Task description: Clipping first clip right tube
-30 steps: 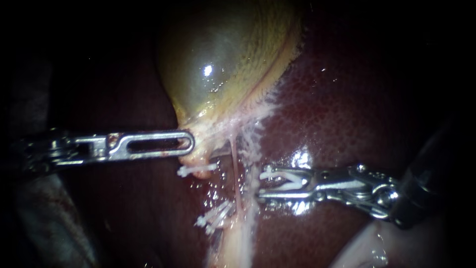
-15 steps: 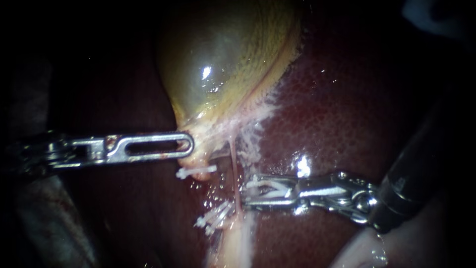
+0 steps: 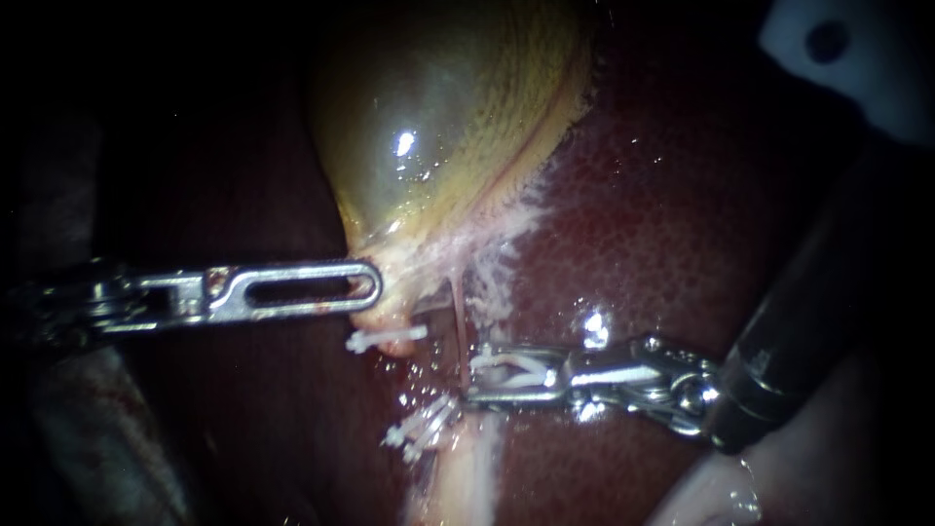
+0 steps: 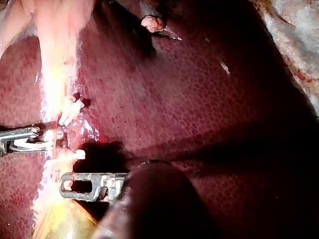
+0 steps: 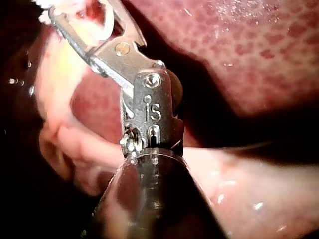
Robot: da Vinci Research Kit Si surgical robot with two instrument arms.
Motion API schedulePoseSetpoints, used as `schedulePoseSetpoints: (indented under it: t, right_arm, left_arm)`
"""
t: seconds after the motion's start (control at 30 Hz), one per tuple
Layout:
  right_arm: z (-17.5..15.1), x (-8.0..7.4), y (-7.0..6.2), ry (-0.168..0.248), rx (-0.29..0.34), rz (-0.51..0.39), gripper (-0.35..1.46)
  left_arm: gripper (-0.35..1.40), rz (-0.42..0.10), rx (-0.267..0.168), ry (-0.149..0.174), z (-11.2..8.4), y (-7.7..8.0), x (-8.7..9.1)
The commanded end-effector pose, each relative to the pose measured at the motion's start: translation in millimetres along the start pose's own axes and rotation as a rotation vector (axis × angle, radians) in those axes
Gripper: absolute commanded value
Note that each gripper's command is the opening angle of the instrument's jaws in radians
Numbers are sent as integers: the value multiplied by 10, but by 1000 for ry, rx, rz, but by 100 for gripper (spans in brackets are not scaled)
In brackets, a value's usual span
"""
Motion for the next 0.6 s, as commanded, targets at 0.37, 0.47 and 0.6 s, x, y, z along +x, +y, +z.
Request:
schedulePoseSetpoints:
  t: [0.37, 0.47, 0.6]
  right_arm:
    - [10, -8, 8, 2, 0, -7, 47]
    - [10, -8, 9, 2, 0, -7, 47]
    - [7, -8, 11, 1, 1, -8, 47]
  left_arm:
    - [-35, 1, -1, -1, 1, 2, -1]
    - [-35, 1, -1, -1, 1, 2, -1]
    - [-35, 1, -2, -2, 1, 2, -1]
